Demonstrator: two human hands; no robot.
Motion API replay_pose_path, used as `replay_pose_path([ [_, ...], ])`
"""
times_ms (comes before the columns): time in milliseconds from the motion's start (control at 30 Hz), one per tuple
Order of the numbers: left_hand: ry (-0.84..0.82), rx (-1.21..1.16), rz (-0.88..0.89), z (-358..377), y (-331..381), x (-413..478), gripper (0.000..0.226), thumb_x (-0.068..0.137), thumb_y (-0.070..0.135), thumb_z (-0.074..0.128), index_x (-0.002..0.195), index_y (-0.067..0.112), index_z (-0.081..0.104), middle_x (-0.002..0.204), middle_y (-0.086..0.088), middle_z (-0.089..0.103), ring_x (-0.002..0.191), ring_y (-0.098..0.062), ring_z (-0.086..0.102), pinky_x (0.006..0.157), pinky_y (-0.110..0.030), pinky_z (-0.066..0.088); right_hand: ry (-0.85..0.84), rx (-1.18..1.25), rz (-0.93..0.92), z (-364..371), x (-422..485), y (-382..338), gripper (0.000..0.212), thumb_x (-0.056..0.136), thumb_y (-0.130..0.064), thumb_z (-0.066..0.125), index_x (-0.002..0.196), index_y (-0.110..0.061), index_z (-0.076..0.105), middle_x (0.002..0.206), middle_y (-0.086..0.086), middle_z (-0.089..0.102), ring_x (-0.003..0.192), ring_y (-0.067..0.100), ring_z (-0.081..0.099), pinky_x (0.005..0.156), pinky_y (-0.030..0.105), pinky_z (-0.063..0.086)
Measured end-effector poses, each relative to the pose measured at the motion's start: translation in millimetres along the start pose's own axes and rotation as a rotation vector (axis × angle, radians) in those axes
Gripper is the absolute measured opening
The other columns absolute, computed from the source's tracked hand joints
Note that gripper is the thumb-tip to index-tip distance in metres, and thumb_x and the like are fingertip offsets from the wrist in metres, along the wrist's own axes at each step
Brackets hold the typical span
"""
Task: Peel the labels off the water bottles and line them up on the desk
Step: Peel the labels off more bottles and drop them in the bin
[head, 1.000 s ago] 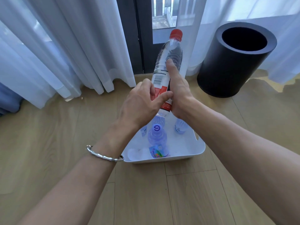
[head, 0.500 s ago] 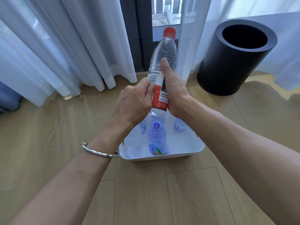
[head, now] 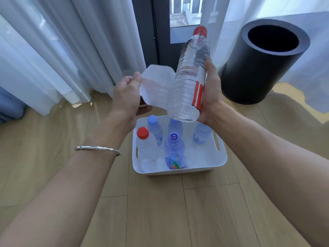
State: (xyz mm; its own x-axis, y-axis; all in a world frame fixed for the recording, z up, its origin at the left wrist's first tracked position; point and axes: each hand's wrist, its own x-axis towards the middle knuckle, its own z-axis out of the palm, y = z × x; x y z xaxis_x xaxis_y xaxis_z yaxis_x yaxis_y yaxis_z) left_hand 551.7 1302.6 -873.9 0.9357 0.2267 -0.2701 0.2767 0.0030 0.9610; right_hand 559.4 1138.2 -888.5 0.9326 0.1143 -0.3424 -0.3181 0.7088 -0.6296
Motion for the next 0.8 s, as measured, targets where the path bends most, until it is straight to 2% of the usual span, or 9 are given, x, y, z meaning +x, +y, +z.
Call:
replay_pose_path([
  [100, -0.051, 0.041, -0.168, -16, 0, 9, 0.021, 0.094, 0.038, 0.055, 0.078, 0.024, 0.057, 0.068, 0.008, 0.059, 0.058, -0.010, 0.055, 0.055, -0.023, 0.045, -0.011, 0.005, -0.040, -1, 1, -4, 0.053, 0.092, -0.062, 0.037, 0.098, -0.014, 0.060, 0.075, 0.004, 0.063, 0.067, 0.018, 0.063, 0.071, 0.032, 0.054],
  [200, -0.054, -0.010, -0.271, -20, -3, 12, 0.021, 0.093, 0.035, 0.056, 0.076, 0.023, 0.058, 0.063, 0.008, 0.055, 0.057, -0.009, 0.050, 0.054, -0.022, 0.041, -0.007, -0.051, 0.005, 1, -1, -2, 0.059, 0.090, -0.065, 0.039, 0.106, -0.013, 0.061, 0.088, 0.008, 0.064, 0.079, 0.021, 0.063, 0.084, 0.040, 0.054],
  [333, 0.130, -0.158, -0.320, -21, -1, 15, 0.022, 0.094, 0.030, 0.043, 0.077, 0.023, 0.056, 0.070, 0.005, 0.051, 0.063, -0.013, 0.048, 0.059, -0.025, 0.034, 0.011, -0.097, 0.008, 6, -3, 9, 0.060, 0.090, -0.064, 0.040, 0.115, -0.013, 0.058, 0.088, 0.008, 0.065, 0.079, 0.022, 0.064, 0.084, 0.041, 0.055],
  [400, 0.266, -0.179, -0.245, -25, 5, 18, 0.017, 0.090, 0.025, 0.043, 0.075, 0.021, 0.051, 0.065, 0.003, 0.044, 0.061, -0.015, 0.043, 0.057, -0.025, 0.029, 0.006, -0.117, -0.003, 5, -2, 11, 0.058, 0.091, -0.064, 0.039, 0.111, -0.013, 0.059, 0.087, 0.008, 0.065, 0.079, 0.023, 0.065, 0.083, 0.041, 0.055],
  [467, 0.352, 0.030, 0.015, -26, 12, 20, 0.015, 0.087, 0.022, 0.046, 0.076, 0.014, 0.053, 0.065, -0.005, 0.042, 0.066, -0.019, 0.041, 0.055, -0.026, 0.028, 0.006, -0.152, -0.005, 4, -2, 11, 0.054, 0.092, -0.063, 0.039, 0.102, -0.014, 0.062, 0.085, 0.008, 0.067, 0.077, 0.023, 0.066, 0.081, 0.041, 0.056],
  [533, 0.265, 0.248, 0.345, -14, 21, 10, 0.015, 0.089, 0.023, 0.048, 0.085, 0.017, 0.062, 0.068, 0.002, 0.051, 0.071, -0.015, 0.050, 0.063, -0.026, 0.040, 0.006, -0.201, -0.008, 3, -3, 14, 0.052, 0.091, -0.062, 0.041, 0.100, -0.016, 0.063, 0.088, 0.009, 0.069, 0.082, 0.026, 0.068, 0.086, 0.046, 0.056],
  [600, 0.061, 0.372, 0.485, 5, 31, -7, 0.014, 0.092, 0.027, 0.049, 0.088, 0.027, 0.063, 0.075, 0.014, 0.059, 0.078, -0.011, 0.060, 0.073, -0.027, 0.050, 0.006, -0.250, -0.005, 5, -6, 19, 0.051, 0.091, -0.061, 0.043, 0.100, -0.016, 0.064, 0.091, 0.011, 0.070, 0.087, 0.028, 0.067, 0.091, 0.049, 0.053],
  [733, -0.237, 0.473, 0.338, 28, 26, -20, 0.029, 0.097, 0.043, 0.048, 0.116, 0.023, 0.053, 0.096, 0.006, 0.067, 0.084, -0.009, 0.067, 0.079, -0.036, 0.058, -0.061, -0.375, -0.081, 8, -13, 25, 0.043, 0.097, -0.051, 0.040, 0.092, -0.018, 0.067, 0.079, 0.007, 0.072, 0.074, 0.022, 0.069, 0.078, 0.040, 0.057],
  [800, -0.285, 0.432, 0.259, 28, 20, -16, 0.038, 0.091, 0.052, 0.052, 0.116, 0.024, 0.050, 0.101, 0.002, 0.068, 0.086, -0.014, 0.070, 0.078, -0.041, 0.059, -0.102, -0.467, -0.118, 8, -16, 25, 0.041, 0.099, -0.047, 0.037, 0.092, -0.020, 0.066, 0.074, 0.003, 0.073, 0.069, 0.017, 0.071, 0.068, 0.033, 0.060],
])
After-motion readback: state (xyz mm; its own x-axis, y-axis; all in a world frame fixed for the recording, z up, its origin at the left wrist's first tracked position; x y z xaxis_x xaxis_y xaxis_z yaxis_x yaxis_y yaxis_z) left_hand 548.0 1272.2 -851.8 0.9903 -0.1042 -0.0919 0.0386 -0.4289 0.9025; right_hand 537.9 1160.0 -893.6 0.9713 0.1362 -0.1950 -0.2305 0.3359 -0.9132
